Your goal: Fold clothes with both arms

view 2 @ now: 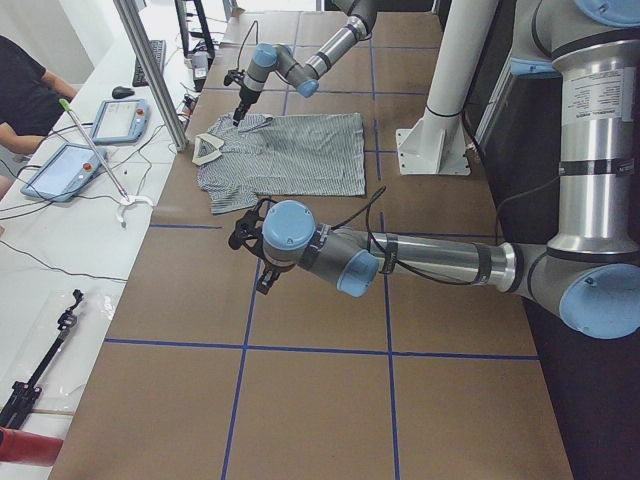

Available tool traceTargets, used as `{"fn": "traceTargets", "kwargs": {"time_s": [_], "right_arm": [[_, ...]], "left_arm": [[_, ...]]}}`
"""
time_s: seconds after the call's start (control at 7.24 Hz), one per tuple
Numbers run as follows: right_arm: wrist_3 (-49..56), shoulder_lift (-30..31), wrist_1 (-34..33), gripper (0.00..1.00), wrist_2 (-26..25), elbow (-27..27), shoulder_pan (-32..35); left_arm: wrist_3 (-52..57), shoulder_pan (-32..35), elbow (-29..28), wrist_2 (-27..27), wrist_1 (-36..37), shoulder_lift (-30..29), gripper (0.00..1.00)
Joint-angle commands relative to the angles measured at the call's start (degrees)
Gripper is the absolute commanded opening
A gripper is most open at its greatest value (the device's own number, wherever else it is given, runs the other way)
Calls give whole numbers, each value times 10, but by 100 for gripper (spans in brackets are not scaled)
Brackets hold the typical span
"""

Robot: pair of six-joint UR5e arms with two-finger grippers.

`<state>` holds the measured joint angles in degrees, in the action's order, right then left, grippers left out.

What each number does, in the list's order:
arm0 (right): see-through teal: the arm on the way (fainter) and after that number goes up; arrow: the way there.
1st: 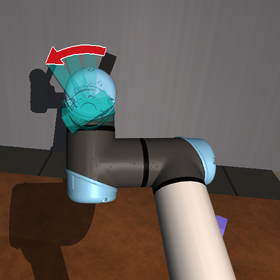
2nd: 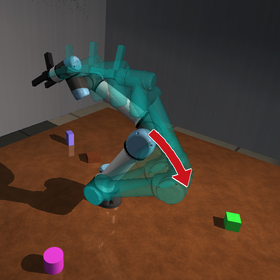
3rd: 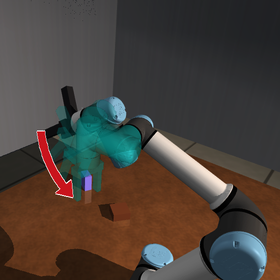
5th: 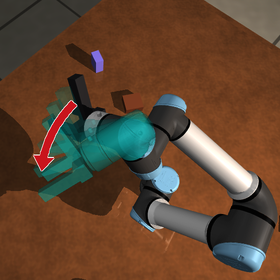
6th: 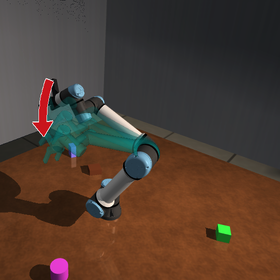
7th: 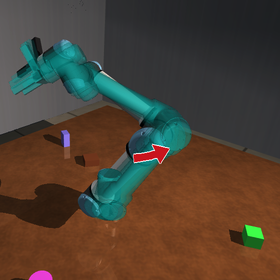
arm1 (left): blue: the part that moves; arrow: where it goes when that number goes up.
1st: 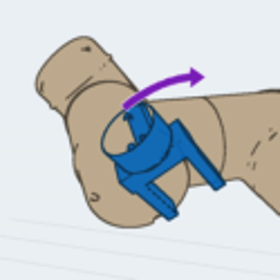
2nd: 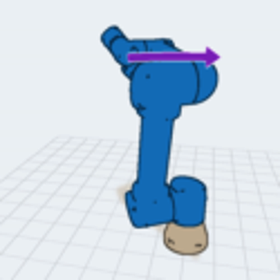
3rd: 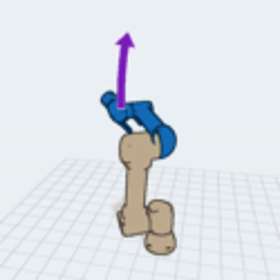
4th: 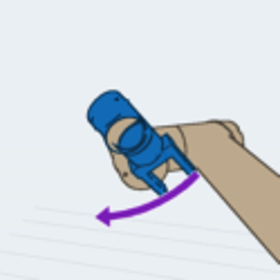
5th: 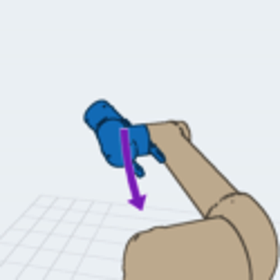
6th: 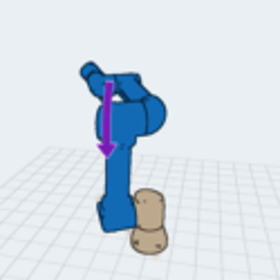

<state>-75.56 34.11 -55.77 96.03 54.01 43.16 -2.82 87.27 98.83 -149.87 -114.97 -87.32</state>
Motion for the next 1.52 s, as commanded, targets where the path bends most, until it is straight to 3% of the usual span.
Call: {"fn": "traceTargets", "kwargs": {"time_s": [0.0, 0.14, 0.28, 0.55, 0.69, 0.83, 0.97, 1.38], "right_arm": [[-2, 87, -64, 100, 72, 174, 8], [-2, 117, -99, 100, 124, 240, 19], [8, 175, -94, 100, 168, 293, 42], [32, 233, -92, 100, 234, 354, 82], [64, 269, -91, 100, 245, 381, 96], [67, 298, -90, 100, 241, 413, 97], [65, 307, -91, 100, 239, 431, 97], [67, 316, -90, 100, 238, 433, 95]], "left_arm": [[-102, -44, -76, -1, -22, -125, 100], [-139, -58, -110, 1, -24, -167, 100], [-223, -97, -119, 24, -23, -196, 100], [-348, -244, -145, 203, -50, -292, 99], [-357, -270, -239, 269, -66, -364, 95], [-358, -274, -335, 278, -196, -377, 90], [-359, -277, -469, 279, -346, -408, 85], [-360, -310, -541, 316, -380, -449, 71]]}}
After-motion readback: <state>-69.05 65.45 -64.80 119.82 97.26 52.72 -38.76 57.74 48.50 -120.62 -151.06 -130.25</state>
